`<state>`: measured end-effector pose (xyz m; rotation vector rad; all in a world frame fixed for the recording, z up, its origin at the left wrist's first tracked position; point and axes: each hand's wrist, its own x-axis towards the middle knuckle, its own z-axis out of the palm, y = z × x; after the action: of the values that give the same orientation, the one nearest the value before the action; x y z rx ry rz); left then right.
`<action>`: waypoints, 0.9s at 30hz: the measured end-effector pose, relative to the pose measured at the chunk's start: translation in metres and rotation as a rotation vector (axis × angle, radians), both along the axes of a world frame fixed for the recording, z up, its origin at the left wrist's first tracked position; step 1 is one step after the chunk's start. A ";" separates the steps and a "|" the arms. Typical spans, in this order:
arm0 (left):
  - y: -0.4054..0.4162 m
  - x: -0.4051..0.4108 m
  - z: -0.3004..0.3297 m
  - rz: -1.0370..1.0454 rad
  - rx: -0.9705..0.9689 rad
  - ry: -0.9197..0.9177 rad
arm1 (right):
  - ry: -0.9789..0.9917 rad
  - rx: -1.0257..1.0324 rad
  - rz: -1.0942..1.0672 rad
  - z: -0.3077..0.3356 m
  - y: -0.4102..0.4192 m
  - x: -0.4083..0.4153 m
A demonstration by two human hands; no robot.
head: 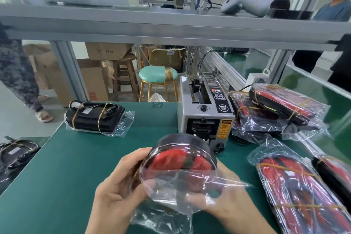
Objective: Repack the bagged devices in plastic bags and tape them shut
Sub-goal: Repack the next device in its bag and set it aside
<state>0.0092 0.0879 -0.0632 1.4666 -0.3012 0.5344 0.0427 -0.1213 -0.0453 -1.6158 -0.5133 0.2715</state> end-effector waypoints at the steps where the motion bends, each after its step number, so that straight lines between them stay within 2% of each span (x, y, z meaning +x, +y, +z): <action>1: -0.002 0.000 -0.003 0.004 -0.046 0.009 | -0.034 -0.036 -0.053 -0.001 -0.001 -0.001; 5: -0.012 -0.002 -0.014 0.066 -0.156 0.060 | -0.219 -0.197 -0.200 0.006 0.001 -0.008; 8: -0.014 -0.004 -0.017 0.099 -0.202 0.096 | -0.242 -0.215 -0.218 0.009 0.002 -0.011; 15: -0.009 -0.009 -0.010 0.199 -0.120 0.097 | -0.260 -0.221 -0.193 0.009 0.006 -0.007; 18: -0.008 -0.003 0.009 0.298 -0.092 0.013 | -0.142 -0.180 -0.084 0.008 0.009 -0.003; 20: -0.011 0.004 0.026 0.321 -0.198 0.035 | -0.001 -0.041 0.014 0.007 0.016 0.001; 23: -0.009 0.017 0.045 0.319 -0.285 0.206 | 0.175 0.117 0.061 0.003 0.027 0.007; 27: 0.006 0.033 0.063 0.224 -0.192 0.519 | 0.414 0.213 0.096 0.000 0.034 0.013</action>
<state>0.0423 0.0940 -0.0006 1.4032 0.3186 0.3311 0.0554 -0.0873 -0.0454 -1.2841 -0.2891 0.5895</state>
